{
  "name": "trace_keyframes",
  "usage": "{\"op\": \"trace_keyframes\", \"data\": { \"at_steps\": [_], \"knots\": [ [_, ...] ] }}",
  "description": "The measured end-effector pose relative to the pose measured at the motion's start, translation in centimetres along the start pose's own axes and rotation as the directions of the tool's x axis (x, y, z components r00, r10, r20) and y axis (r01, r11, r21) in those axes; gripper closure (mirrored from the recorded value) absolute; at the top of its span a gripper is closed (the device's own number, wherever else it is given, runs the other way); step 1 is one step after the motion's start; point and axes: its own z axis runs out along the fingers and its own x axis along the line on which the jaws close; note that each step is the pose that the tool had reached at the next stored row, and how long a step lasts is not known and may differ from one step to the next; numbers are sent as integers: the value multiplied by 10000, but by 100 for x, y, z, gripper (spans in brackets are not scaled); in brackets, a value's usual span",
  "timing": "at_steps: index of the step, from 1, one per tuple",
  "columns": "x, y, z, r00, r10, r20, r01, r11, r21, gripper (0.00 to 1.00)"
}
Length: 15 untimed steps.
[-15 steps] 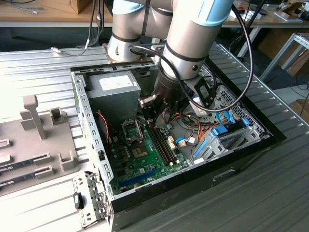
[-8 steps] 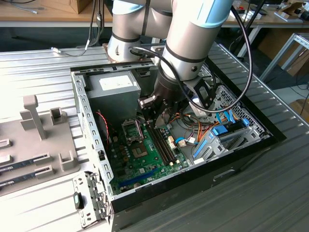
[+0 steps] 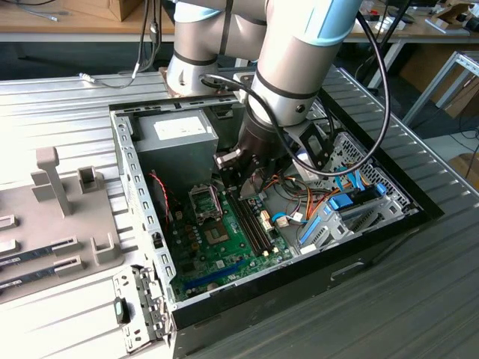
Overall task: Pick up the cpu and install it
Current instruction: 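Place the cpu into insertion slot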
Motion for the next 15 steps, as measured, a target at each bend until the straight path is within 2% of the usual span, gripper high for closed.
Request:
{"op": "trace_keyframes", "data": {
  "at_steps": [7, 9, 14, 15],
  "knots": [
    [0, 0, 11, 10000, 0, 0, 0, 10000, 0, 53],
    [1, -2, 53, 10000, 0, 0, 0, 10000, 0, 53],
    [1, -2, 61, 10000, 0, 0, 0, 10000, 0, 53],
    [3, -3, 83, 10000, 0, 0, 0, 10000, 0, 53]
  ]
}}
